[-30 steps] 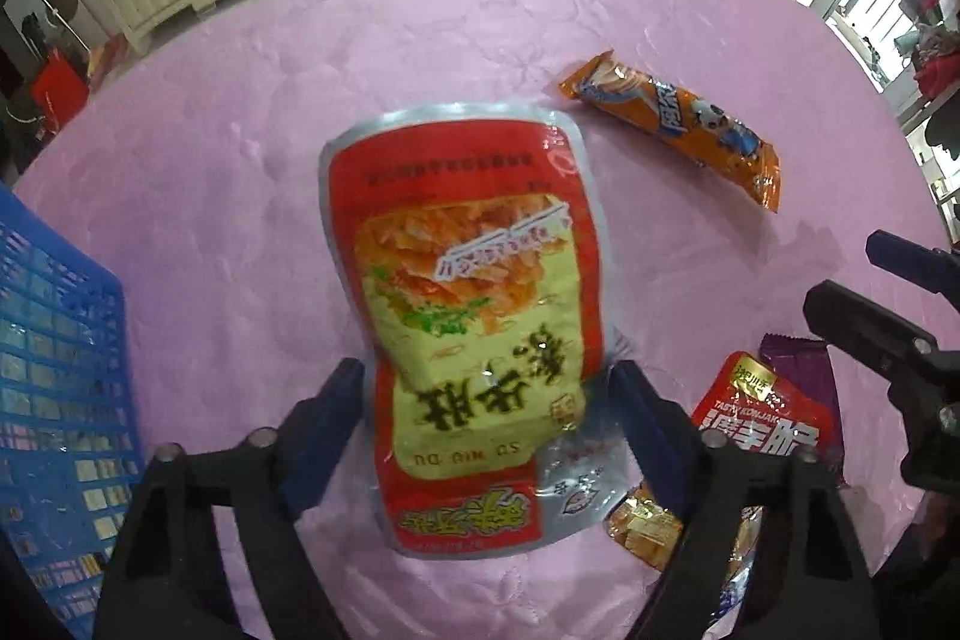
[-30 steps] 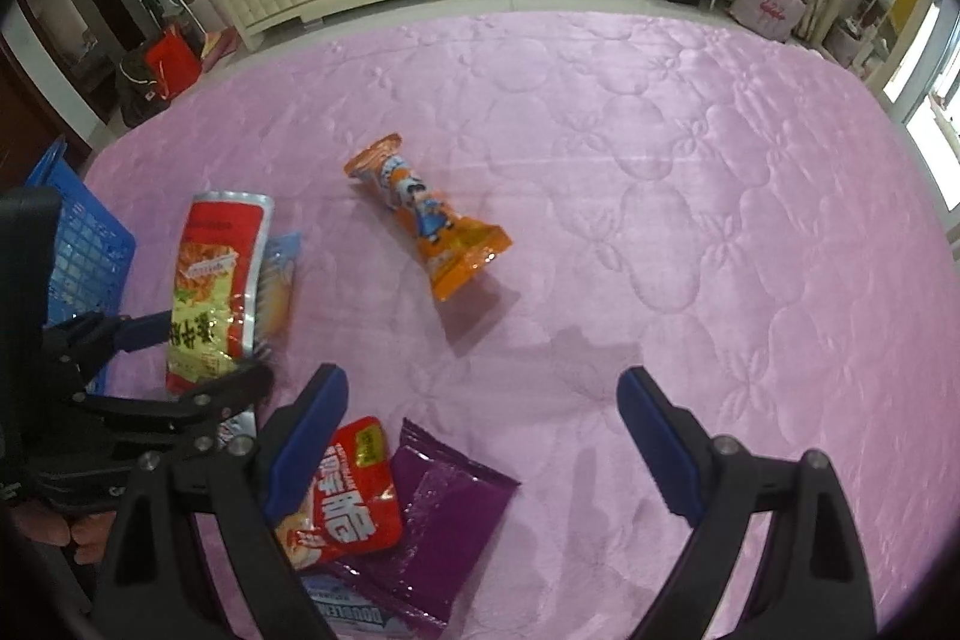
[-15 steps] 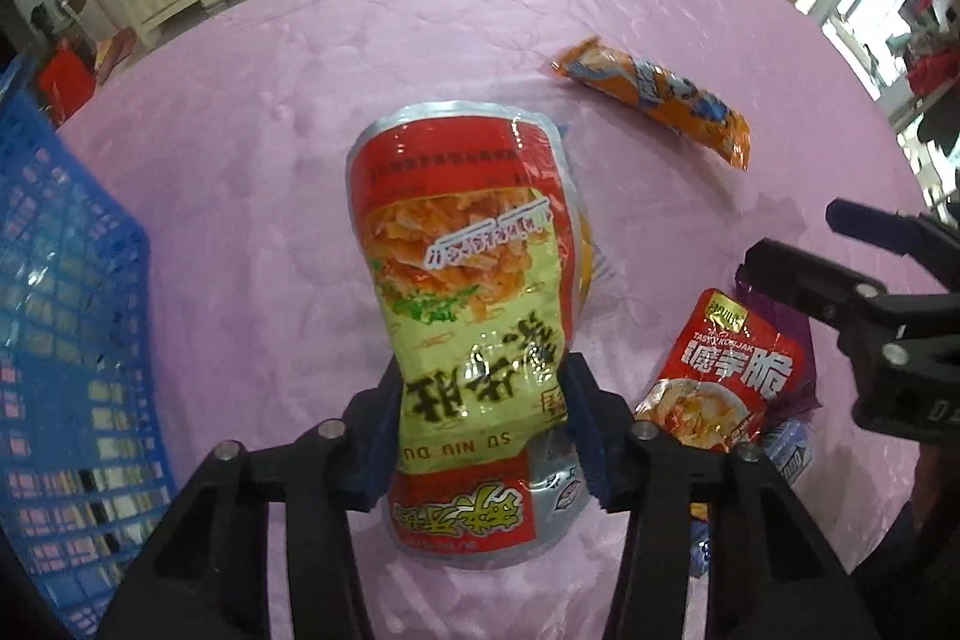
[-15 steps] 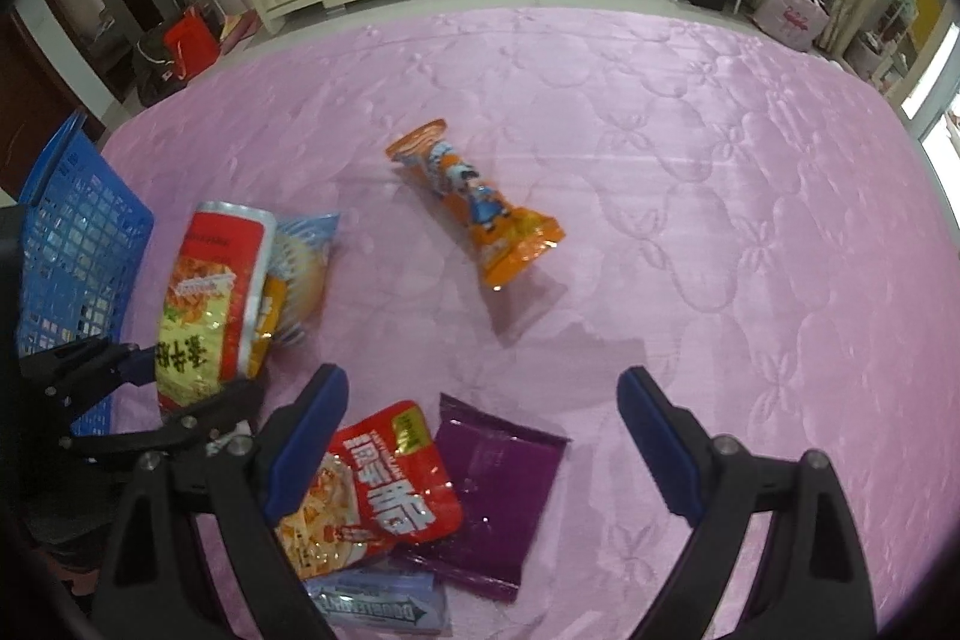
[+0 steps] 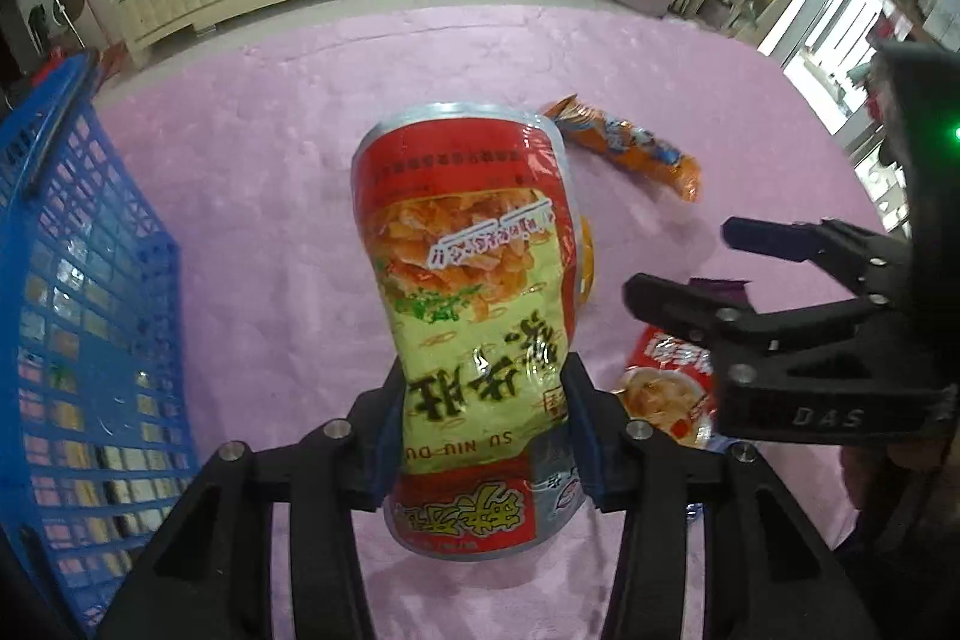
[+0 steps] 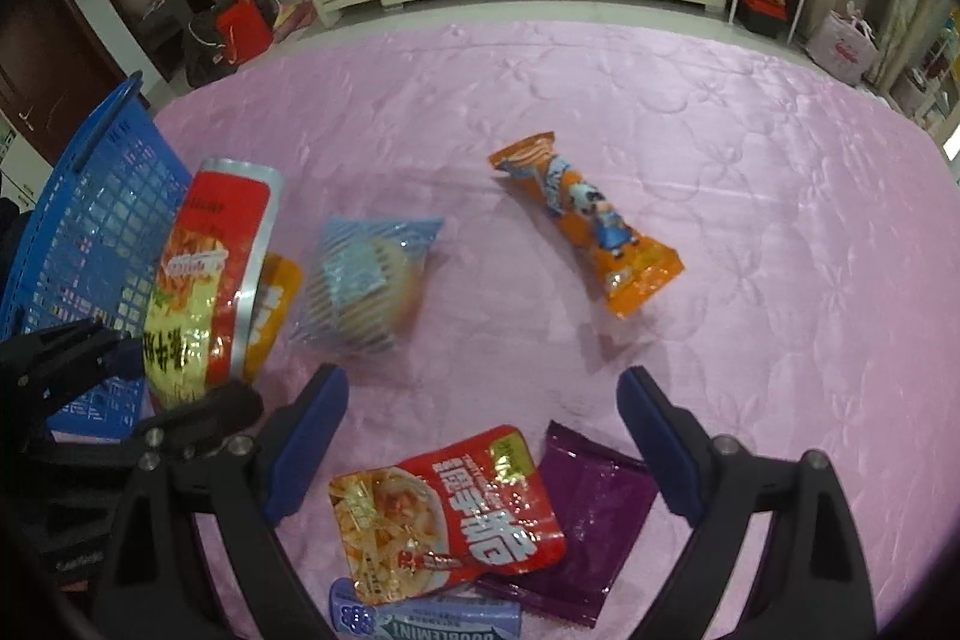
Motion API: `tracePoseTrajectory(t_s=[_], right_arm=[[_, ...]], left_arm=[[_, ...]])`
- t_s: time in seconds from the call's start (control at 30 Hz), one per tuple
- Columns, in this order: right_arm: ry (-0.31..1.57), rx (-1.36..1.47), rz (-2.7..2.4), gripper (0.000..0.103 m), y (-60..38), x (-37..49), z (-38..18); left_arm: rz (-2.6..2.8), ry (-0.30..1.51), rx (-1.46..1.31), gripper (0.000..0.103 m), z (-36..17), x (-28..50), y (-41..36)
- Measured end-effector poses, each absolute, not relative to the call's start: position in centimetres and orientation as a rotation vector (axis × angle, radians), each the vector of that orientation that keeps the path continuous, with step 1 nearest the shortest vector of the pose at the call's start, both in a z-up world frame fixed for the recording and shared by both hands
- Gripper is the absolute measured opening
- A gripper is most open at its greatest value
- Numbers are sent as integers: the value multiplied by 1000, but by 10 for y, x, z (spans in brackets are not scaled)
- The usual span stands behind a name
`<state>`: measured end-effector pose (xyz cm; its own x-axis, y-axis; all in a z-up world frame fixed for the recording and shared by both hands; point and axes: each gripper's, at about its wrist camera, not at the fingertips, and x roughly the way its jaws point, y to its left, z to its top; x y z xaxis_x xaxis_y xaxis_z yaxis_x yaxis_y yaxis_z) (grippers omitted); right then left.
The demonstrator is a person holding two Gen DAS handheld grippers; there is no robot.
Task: Organize snacks
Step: 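Lift the red-and-yellow bag with the left tool while the right tool approaches the clear striped bag, then grasp the clear blue-striped bread bag with the right tool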
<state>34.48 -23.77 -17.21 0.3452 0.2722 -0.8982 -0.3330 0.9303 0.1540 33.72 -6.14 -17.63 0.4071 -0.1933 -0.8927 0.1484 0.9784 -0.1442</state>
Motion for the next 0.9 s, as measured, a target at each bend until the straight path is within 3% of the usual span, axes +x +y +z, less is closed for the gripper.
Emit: tracePoseTrajectory(t_s=[0.17,0.3,0.67,0.77,0.9], right_arm=[[1143,-56,381,94,-240,345,-171],[1172,-36,377,94,-241,347,-177],[1195,5,385,94,-242,348,-182],[1200,0,411,94,-236,349,-180],[1212,3,408,94,-231,359,-178]], left_arm=[[-214,1118,-56,45,-175,338,-57],[-221,1123,-65,56,-178,342,-54],[-236,1118,-93,56,-173,336,-48],[-268,1134,-97,64,-172,333,-45],[-248,1127,-98,64,-176,331,-38]])
